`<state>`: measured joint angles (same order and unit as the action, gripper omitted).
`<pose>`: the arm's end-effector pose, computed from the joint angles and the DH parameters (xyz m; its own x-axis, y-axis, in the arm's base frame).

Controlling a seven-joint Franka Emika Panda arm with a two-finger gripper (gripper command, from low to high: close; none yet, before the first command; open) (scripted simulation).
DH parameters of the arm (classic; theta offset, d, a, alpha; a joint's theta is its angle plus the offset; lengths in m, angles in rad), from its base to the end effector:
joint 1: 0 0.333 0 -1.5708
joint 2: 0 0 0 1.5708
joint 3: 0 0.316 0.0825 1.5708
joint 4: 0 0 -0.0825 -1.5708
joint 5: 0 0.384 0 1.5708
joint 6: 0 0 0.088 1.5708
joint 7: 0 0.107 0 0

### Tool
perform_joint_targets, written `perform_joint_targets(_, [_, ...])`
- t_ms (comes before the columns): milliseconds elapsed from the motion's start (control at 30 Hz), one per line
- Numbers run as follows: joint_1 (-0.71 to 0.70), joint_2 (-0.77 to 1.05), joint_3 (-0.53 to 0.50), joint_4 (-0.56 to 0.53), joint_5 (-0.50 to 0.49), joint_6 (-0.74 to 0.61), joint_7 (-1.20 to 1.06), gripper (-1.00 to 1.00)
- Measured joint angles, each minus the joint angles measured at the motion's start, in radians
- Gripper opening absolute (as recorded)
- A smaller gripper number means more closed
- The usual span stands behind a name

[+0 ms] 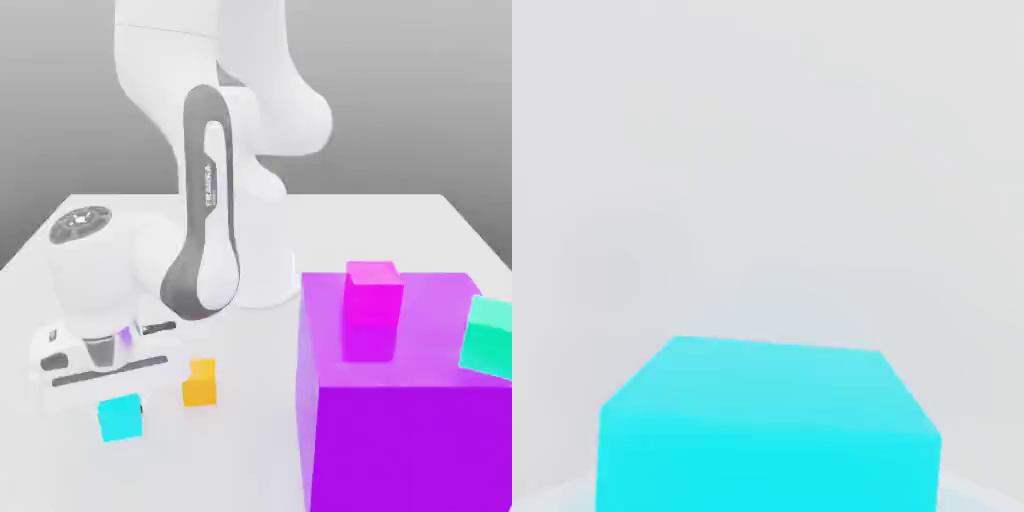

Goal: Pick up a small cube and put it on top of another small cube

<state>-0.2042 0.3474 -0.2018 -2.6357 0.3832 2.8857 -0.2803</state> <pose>0.3570 -0.1875 0.1247 0.8794 -0.4702 -0.0749 -0.4727 -0.8810 -0.0195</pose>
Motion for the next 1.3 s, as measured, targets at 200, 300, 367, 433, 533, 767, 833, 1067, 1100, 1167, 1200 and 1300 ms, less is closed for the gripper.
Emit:
perform_joint_targets(200, [0.013, -0.036, -0.023, -0.004, -0.027, -0.072, 0.024, -1.00])
perform_joint_targets(300, [0.024, -0.064, -0.037, -0.009, -0.050, -0.093, 0.040, -1.00])
perform_joint_targets(367, [0.033, -0.086, -0.049, -0.014, -0.069, -0.102, 0.054, -1.00])
perform_joint_targets(433, [0.045, -0.111, -0.064, -0.020, -0.094, -0.106, 0.071, -1.00])
perform_joint_targets(533, [0.063, -0.154, -0.090, -0.032, -0.145, -0.105, 0.106, -1.00])
perform_joint_targets(767, [0.159, -0.298, -0.092, -0.018, -0.286, -0.192, 0.278, -1.00])
perform_joint_targets(833, [0.218, -0.353, -0.069, 0.013, -0.303, -0.274, 0.350, -1.00])
perform_joint_targets(1067, [0.337, -0.545, 0.065, 0.128, -0.340, -0.577, 0.594, -1.00])
perform_joint_targets(1100, [0.351, -0.572, 0.091, 0.144, -0.343, -0.620, 0.627, -1.00])
perform_joint_targets(1167, [0.377, -0.627, 0.145, 0.177, -0.346, -0.707, 0.692, -1.00])
perform_joint_targets(1200, [0.392, -0.654, 0.170, 0.193, -0.347, -0.750, 0.725, -1.00])
perform_joint_targets(1300, [0.432, -0.723, 0.239, 0.230, -0.352, -0.856, 0.812, -1.00])
